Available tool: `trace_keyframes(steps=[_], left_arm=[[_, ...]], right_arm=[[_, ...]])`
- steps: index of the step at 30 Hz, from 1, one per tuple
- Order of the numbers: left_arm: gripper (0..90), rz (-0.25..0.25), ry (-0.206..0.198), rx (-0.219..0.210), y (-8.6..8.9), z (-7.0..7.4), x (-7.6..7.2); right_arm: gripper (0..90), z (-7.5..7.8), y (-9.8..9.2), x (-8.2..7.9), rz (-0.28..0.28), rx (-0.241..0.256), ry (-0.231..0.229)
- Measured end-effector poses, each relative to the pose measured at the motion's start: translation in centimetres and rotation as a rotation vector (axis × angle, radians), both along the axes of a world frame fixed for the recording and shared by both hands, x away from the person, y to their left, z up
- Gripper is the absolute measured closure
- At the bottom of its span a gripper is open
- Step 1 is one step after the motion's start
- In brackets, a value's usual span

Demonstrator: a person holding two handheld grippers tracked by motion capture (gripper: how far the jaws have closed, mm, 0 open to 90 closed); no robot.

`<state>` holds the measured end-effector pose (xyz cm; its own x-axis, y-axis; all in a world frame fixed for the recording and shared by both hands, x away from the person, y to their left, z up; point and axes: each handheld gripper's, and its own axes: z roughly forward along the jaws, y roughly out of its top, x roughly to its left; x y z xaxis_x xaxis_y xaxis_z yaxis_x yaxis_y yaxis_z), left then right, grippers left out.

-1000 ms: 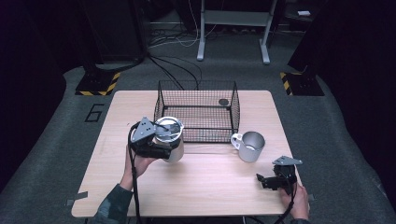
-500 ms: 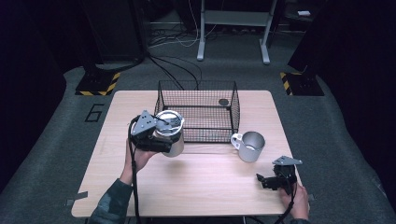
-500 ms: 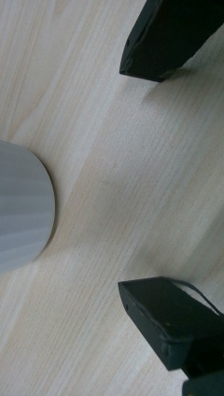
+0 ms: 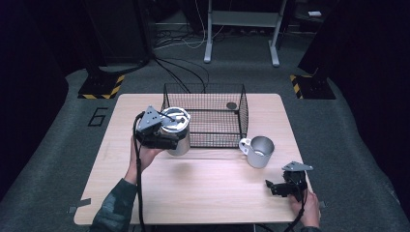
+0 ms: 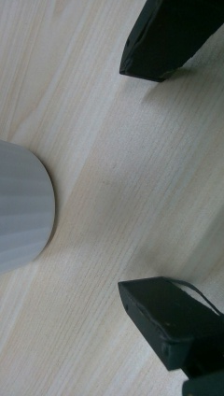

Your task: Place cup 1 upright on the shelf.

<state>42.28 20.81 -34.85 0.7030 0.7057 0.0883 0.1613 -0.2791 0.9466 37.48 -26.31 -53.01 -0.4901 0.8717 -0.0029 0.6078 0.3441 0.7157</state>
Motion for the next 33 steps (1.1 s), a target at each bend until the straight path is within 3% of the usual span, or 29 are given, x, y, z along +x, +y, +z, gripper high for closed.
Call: trace_keyframes(steps=[33], left_arm=[[4.1, 0.051, -0.009, 0.003, -0.6, 2.1, 4.6]], right_arm=[[0.0, 0.0, 0.0, 0.0, -0.001, 0.002, -0.005]])
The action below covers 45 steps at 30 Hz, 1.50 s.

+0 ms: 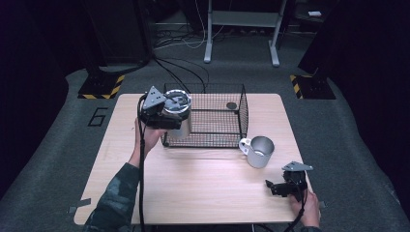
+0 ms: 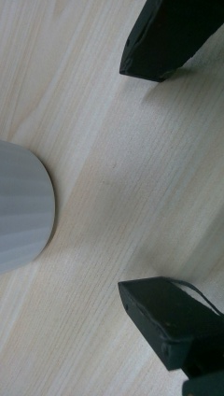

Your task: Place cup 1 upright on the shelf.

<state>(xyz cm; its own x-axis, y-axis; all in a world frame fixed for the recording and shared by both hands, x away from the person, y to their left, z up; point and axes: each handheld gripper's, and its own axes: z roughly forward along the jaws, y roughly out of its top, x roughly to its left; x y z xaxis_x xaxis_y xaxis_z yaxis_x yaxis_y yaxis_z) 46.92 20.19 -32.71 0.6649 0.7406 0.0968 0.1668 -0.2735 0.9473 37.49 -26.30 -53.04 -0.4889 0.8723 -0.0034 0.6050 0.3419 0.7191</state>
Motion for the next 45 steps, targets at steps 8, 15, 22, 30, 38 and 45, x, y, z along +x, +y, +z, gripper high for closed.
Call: trace_keyframes(steps=[8, 15, 22, 30, 38, 45], left_arm=[[4.1, 0.031, 0.000, 0.001, -0.1, 0.2, 1.5], [4.1, 0.054, 0.001, 0.003, -0.5, 0.1, 2.9], [4.1, 0.071, 0.022, -0.017, -1.0, -0.3, 4.1], [4.1, 0.084, 0.024, 0.019, -1.7, -1.1, 5.2], [4.1, 0.130, 0.039, 0.002, -1.9, -2.5, 6.6], [4.1, 0.130, 0.064, 0.016, -2.3, -3.9, 7.0]], right_arm=[[0.0, 0.0, 0.0, 0.0, 0.002, -0.002, 0.005], [0.0, 0.0, 0.0, 0.0, 0.002, -0.002, 0.005], [0.0, 0.0, 0.0, 0.0, 0.002, -0.002, 0.005], [0.0, 0.0, 0.0, 0.0, 0.002, -0.002, 0.005], [0.0, 0.0, 0.0, 0.0, 0.001, -0.001, 0.007], [0.0, 0.0, 0.0, 0.0, 0.001, -0.002, 0.004]])
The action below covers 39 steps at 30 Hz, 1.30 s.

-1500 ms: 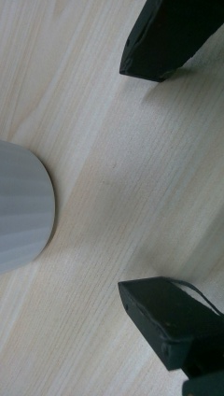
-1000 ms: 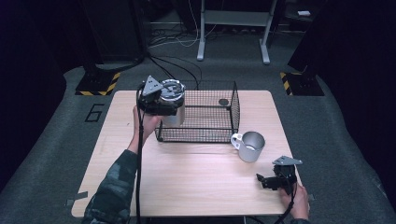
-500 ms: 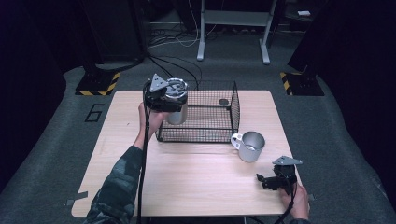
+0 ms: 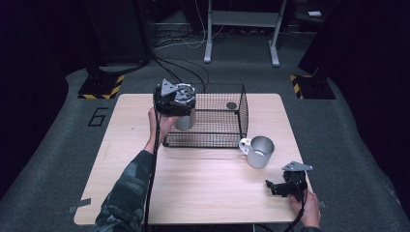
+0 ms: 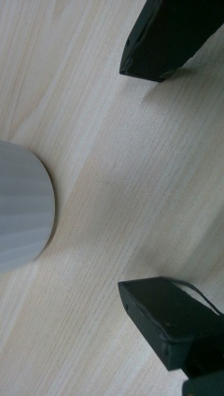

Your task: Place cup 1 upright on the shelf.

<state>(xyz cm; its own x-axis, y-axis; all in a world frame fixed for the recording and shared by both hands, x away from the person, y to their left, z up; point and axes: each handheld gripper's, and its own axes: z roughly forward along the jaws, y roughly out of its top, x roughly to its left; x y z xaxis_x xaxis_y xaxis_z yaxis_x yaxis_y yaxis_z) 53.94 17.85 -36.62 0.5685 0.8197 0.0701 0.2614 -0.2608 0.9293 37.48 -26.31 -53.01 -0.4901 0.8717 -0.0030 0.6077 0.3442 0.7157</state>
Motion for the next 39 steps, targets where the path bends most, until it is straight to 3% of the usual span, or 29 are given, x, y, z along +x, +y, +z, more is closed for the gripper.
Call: trace_keyframes(steps=[13, 16, 17, 24, 39], left_arm=[[4.1, 0.034, 0.061, 0.000, -0.3, -2.4, 1.3], [4.1, 0.039, 0.056, 0.011, -0.5, -2.9, 1.4], [4.1, 0.035, 0.070, 0.022, -0.5, -3.2, 1.4], [4.1, 0.043, 0.089, 0.009, -0.7, -4.3, 1.6], [4.0, 0.037, 0.096, 0.011, -0.7, -5.2, 1.2]], right_arm=[[0.0, 0.0, 0.0, 0.0, 0.000, 0.000, 0.000], [0.0, 0.0, 0.0, 0.0, 0.000, 0.000, 0.000], [0.0, 0.0, 0.0, 0.0, 0.000, 0.000, 0.000], [0.0, 0.0, 0.0, 0.0, 0.000, 0.000, 0.000], [0.0, 0.0, 0.0, 0.0, 0.000, 0.000, 0.000]])
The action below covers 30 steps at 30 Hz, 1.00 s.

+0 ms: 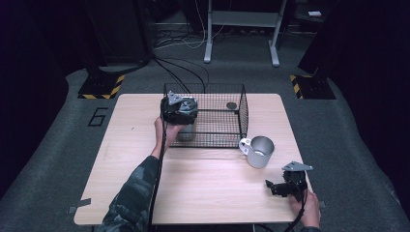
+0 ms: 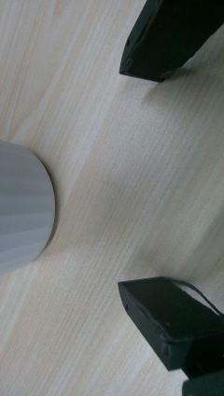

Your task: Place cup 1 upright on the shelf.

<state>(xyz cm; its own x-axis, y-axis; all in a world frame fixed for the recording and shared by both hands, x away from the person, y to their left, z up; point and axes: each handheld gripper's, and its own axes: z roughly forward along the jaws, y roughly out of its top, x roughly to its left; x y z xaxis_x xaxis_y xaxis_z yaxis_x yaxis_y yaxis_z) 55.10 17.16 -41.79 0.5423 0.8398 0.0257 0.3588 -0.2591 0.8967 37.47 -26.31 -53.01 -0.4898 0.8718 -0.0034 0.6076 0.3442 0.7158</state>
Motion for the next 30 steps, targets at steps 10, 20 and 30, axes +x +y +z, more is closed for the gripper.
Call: trace_keyframes(steps=[10, 20, 30], left_arm=[[3.7, 0.008, 0.005, 0.018, 0.4, -0.1, -0.8], [2.5, 0.013, -0.020, 0.033, 0.2, 0.6, -1.4], [0.0, 0.010, -0.072, 0.023, 1.0, 3.1, -2.4]], right_arm=[[0.0, 0.0, 0.0, 0.0, 0.000, 0.000, 0.000], [0.0, 0.0, 0.0, 0.0, 0.001, 0.000, 0.000], [0.0, 0.0, 0.0, 0.0, 0.000, 0.000, 0.000]])
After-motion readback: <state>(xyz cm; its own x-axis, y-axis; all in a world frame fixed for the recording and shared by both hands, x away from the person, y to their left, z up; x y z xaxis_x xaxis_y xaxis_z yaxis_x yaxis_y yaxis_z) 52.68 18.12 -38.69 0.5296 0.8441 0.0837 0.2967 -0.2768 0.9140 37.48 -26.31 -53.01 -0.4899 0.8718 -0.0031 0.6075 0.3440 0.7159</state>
